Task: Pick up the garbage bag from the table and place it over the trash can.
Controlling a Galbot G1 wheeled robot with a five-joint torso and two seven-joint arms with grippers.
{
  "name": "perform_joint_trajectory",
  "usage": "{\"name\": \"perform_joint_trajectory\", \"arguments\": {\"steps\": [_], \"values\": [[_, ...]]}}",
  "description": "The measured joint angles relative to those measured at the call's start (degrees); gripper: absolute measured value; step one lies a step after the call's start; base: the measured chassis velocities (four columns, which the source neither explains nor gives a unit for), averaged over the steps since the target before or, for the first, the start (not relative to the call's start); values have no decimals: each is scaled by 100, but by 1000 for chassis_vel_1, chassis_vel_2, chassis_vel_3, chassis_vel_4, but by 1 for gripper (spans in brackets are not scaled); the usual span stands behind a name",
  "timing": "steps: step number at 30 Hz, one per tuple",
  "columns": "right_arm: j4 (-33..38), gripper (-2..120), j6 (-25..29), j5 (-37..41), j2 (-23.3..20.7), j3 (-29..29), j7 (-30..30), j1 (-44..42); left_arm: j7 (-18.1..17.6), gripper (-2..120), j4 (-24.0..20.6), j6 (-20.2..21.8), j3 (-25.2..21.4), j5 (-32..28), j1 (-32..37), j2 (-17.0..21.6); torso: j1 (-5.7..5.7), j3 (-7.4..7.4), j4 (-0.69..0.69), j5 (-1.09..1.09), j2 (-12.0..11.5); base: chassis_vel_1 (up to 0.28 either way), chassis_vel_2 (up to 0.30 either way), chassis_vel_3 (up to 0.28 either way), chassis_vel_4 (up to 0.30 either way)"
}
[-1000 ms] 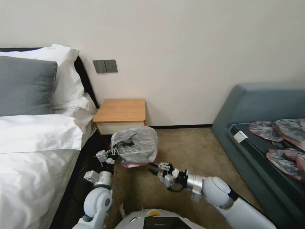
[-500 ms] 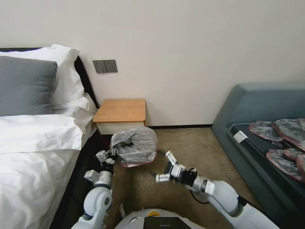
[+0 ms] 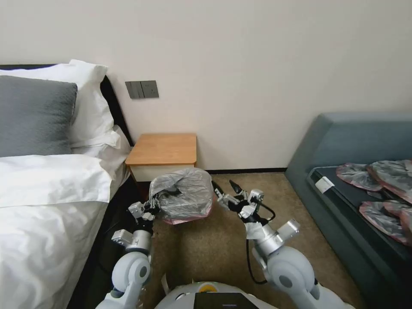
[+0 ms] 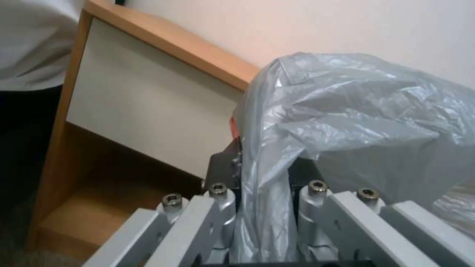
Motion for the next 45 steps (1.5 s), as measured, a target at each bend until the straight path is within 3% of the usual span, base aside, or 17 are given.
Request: {"name": "perform_joint_trajectory", "arguments": {"steps": [5,12,25,40,45], "values": [[-488,100,-146,792,301,41,-156,192,4,10,-84,6,-10,-182,6,-11,0,0,1,1,0,0,0,0,0],[-1162,100,-130,969,570,84,-728,214,-112,10,-221,154,-23,-630,20,-4,0,1,0,1,0,0,0,0,0],[-1215,100,-112,1058,1141,-16,-1119,310,-154,10,-233,383,-58,-1375,42,9,0,1,0,0,0,0,0,0,0],[-1427,100,-42,1004,1325,6,-1350,347,-151,10,-352,476,-66,-1633,56,-2,0,0,0,1,0,0,0,0,0],[-1429,89,-40,965,1383,-14,-1399,368,-151,10,-362,492,-51,-1635,82,-14,0,0,0,1,0,0,0,0,0]]}}
